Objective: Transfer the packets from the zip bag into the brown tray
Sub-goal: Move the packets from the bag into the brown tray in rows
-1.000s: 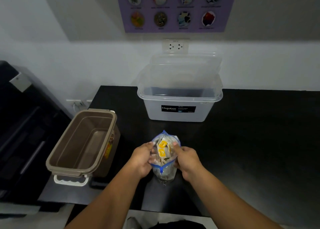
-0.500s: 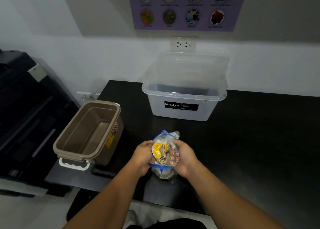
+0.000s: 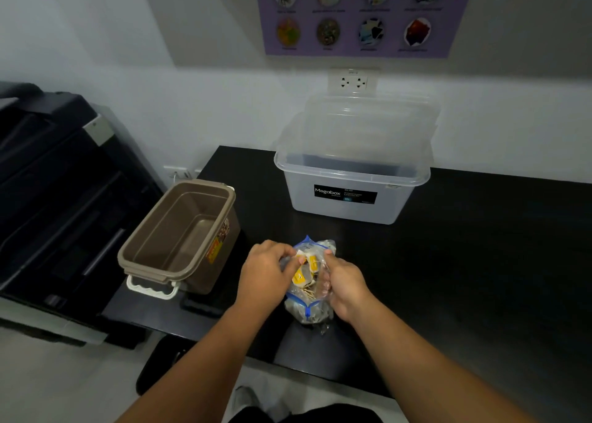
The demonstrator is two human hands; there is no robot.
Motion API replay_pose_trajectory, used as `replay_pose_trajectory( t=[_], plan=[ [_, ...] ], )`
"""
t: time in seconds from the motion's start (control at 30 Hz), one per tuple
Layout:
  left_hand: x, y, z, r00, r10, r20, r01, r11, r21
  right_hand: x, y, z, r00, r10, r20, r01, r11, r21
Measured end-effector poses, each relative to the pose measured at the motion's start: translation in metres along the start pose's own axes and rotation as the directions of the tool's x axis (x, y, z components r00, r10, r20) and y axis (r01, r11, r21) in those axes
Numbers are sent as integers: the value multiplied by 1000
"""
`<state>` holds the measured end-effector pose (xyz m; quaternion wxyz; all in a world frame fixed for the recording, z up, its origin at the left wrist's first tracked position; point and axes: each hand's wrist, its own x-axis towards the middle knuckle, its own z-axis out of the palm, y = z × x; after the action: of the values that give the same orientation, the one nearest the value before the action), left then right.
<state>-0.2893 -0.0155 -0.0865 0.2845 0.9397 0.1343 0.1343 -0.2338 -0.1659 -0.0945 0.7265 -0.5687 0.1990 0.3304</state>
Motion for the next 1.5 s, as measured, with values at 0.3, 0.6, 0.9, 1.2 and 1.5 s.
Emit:
replay_pose_trajectory(
  t=[0.3, 0.6, 0.9, 1.2, 1.5],
  plan=[
    [6, 9, -13, 997, 65, 46, -70, 990, 119, 0, -6, 7, 1000, 8, -8, -8, 1000, 27],
    [39, 15, -74, 993, 16, 118, -6, 997, -79, 5, -7, 32, 995, 60, -79, -46, 985, 168],
    [108, -50, -170, 998, 49, 51, -45, 997, -63, 17, -3, 75, 991, 39, -129, -2, 963, 270],
    [162, -125, -152, 909, -49, 414, -101, 937, 333, 21, 14, 107, 976, -31, -216, 98, 948, 303],
    [177, -149, -104, 815, -28, 579, -236, 897, 374, 19, 32, 124, 973, -54, -224, 139, 912, 385]
  ],
)
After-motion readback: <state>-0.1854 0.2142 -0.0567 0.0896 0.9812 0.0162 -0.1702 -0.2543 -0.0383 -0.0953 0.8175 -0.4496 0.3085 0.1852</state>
